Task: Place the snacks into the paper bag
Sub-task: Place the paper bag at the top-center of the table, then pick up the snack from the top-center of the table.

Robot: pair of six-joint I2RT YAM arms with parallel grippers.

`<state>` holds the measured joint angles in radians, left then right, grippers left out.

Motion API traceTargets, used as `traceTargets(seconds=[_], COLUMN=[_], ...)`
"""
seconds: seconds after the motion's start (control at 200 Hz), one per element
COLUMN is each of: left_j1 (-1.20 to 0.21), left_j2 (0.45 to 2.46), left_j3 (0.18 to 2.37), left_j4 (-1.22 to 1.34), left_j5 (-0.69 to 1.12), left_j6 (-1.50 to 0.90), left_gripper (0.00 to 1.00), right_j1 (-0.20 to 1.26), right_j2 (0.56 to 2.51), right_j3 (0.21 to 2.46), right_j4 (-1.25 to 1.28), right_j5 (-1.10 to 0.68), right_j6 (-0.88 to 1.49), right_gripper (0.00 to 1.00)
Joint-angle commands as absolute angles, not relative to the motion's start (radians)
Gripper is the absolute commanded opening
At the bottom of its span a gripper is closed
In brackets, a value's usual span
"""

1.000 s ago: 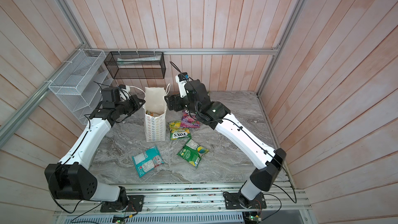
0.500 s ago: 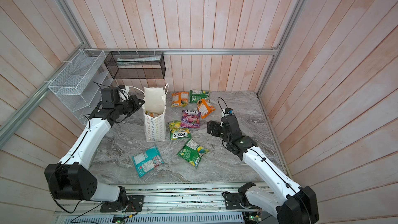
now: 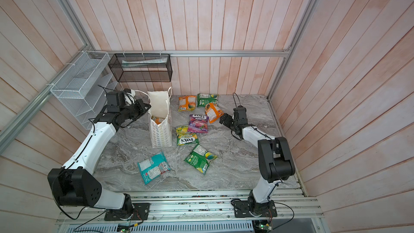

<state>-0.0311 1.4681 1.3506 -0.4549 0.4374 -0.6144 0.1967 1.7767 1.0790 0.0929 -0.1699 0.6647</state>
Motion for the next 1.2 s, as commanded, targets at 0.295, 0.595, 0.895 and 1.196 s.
traceTargets(seconds=[0.295, 0.595, 0.895, 1.196], left_j1=[-0.032, -0.032, -0.031, -0.031], left_j2=[1.464, 1.457, 1.456, 1.454], left_j3=[1.343, 1.341, 1.341, 1.341], left_j4=[-0.444, -0.439, -0.437, -0.437], left_j5=[0.453, 0.463, 0.462, 0.461], left_j6=[-0.615, -0.620, -0.620, -0.620], left_gripper=[0.00, 0.00, 0.00, 0.00], right_j1=[0.166, 0.161, 0.192, 0.192], right_j2=[2.156, 2.322, 2.423, 2.349], right_j3=[1.538, 1.728, 1.873, 1.714], right_j4=[-0.061, -0.127, -0.204, -0.040], right_j5=[-0.213, -0.306, -0.340, -0.369], right_j6=[0.557, 0.512, 0.518, 0.594], right_gripper=[0.89, 0.89, 0.78, 0.24])
